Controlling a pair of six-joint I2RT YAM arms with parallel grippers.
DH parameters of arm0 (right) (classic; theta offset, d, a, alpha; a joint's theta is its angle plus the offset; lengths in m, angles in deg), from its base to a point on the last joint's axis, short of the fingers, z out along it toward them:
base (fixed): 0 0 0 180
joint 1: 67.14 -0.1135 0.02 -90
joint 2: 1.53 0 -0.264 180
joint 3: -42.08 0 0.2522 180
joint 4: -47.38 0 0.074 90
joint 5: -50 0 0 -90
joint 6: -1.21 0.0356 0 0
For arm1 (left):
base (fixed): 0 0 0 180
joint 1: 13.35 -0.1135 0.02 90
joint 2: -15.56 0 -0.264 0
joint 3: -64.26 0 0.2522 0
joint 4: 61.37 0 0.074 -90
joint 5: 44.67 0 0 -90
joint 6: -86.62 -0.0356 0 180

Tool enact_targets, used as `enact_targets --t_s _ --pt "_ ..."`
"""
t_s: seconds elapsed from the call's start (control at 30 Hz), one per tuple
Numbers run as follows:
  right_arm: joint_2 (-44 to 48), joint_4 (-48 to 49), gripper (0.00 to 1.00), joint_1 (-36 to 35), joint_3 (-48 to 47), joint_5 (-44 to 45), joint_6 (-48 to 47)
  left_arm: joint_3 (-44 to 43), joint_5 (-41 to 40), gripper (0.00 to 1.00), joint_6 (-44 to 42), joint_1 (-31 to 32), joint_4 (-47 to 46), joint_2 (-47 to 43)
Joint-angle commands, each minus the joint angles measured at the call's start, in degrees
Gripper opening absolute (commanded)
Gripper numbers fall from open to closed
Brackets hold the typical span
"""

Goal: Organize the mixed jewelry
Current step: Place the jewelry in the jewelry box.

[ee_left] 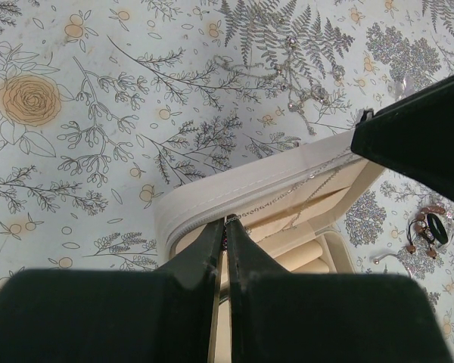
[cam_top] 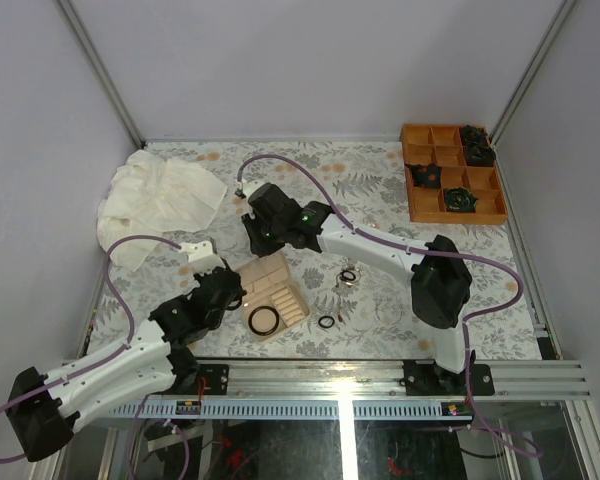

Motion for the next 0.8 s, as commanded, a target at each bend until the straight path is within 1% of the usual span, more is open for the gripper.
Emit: enact_targets --t_s 0.0,0.23,0.5,0.77 --pt "0.54 -0.29 0.16 0.22 -3.18 1.61 -1.59 -0.94 -1.45 0.00 0.41 -0.20 -2.49 0.54" --pt "-0.40 -0.56 0.16 0.17 -3.54 1.63 -1.91 -0.87 -0.79 0.00 0.30 -0.17 -3.87 2.71" --pt "-1.10 -0.47 0.16 0.22 -3.58 1.06 -2.14 -0.42 -0.80 0.00 0.31 -0.21 -4.66 3.25" --pt "-0.57 1.11 0.16 0.12 -2.32 -1.35 -3.58 -0.15 -0.54 0.00 0.31 -0.22 -5.61 4.28"
